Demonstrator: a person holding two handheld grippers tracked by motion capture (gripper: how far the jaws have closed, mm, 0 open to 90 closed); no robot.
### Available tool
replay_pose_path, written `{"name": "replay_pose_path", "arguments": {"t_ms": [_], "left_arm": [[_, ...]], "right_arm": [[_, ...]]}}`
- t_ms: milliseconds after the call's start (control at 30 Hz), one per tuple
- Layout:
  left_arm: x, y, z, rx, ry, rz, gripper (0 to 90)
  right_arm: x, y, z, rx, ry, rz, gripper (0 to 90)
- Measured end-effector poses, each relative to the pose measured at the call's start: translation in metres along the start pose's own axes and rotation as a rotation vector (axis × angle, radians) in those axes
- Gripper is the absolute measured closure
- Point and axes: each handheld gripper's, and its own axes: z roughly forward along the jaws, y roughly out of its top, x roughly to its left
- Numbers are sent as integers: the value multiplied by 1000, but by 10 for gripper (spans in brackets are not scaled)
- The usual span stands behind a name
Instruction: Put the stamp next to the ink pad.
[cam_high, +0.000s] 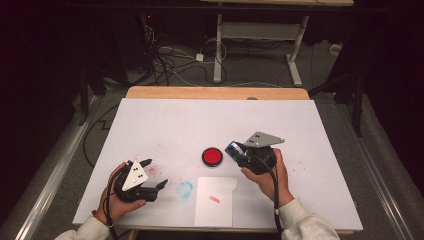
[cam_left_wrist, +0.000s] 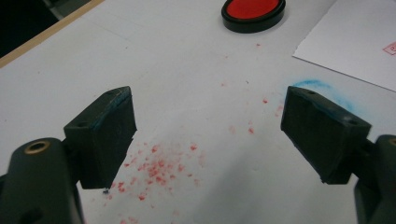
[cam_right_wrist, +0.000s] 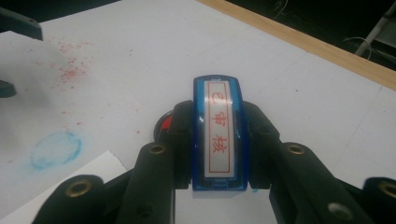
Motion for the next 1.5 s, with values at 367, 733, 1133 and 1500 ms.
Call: {"name": "replay_pose_path", "arguments": {"t_ms": [367,733,1133,1500], "left_arm": [[-1,-7,-4,15,4,-26,176],[-3,-8,0,34,-11,-13,176],[-4,-7,2,32,-17,1,176],[-4,-6,3,36,-19,3,176]], "right_arm": [[-7,-3,28,87,-38,7,691],[-6,-11,51,162,-91,32,691],[-10,-23,65,197,-100,91,688],[-3,-24,72,200,-88,85,663]]}}
